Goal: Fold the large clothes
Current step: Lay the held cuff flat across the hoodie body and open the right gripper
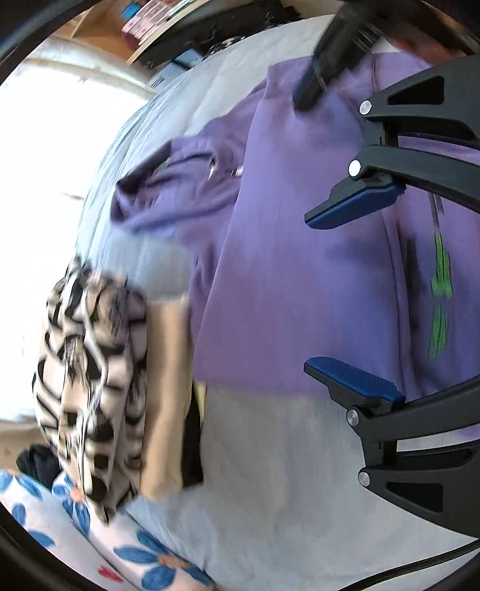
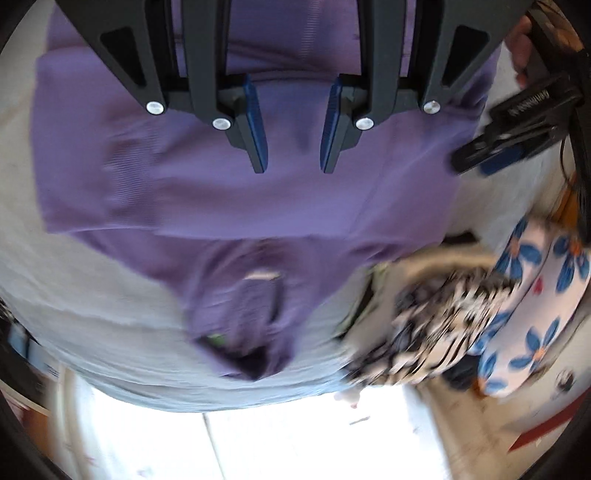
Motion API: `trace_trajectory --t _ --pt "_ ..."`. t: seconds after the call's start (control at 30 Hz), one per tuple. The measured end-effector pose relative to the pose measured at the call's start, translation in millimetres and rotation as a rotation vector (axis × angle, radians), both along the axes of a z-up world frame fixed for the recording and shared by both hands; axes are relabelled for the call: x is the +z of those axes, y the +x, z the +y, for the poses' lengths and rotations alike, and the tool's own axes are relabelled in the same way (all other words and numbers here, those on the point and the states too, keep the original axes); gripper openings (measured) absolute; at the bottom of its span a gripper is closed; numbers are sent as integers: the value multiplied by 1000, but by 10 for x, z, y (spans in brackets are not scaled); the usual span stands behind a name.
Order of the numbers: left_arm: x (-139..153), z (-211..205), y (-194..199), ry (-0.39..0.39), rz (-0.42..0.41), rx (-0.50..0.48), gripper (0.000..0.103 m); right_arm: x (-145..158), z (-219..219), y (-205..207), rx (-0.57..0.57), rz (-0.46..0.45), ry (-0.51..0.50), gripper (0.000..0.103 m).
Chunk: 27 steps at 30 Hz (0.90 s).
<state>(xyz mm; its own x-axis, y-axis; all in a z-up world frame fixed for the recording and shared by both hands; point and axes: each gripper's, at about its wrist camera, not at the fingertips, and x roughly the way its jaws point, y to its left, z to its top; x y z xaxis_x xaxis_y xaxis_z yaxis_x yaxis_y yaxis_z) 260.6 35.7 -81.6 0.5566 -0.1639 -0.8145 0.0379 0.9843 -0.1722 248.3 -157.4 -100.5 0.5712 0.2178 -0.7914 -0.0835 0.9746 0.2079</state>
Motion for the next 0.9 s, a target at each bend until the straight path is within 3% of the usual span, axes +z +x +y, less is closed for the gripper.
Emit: trace_trajectory --t 0.1,0.2,0.27,0.37,0.5,0.67,0.9 --pt "-216 -197 78 4 63 -31 71 -212 143 24 11 56 -38 30" --pt "-507 -249 119 57 138 -33 71 -430 98 48 6 130 -107 29" --pt "-501 -200 80 63 110 -40 71 -402 -66 -19 -1 98 -103 27" --pt "-490 -58 51 96 106 -21 71 -324 -403 -83 -121 64 -195 28" --pt "-476 80 -1 58 104 -35 69 -364 -826 -129 -156 100 -12 11" --pt "-463 31 -92 119 98 -38 69 -315 -786 -167 -195 106 -44 13" --pt "-364 70 -254 96 98 -18 69 -298 -670 -241 -212 134 -94 14"
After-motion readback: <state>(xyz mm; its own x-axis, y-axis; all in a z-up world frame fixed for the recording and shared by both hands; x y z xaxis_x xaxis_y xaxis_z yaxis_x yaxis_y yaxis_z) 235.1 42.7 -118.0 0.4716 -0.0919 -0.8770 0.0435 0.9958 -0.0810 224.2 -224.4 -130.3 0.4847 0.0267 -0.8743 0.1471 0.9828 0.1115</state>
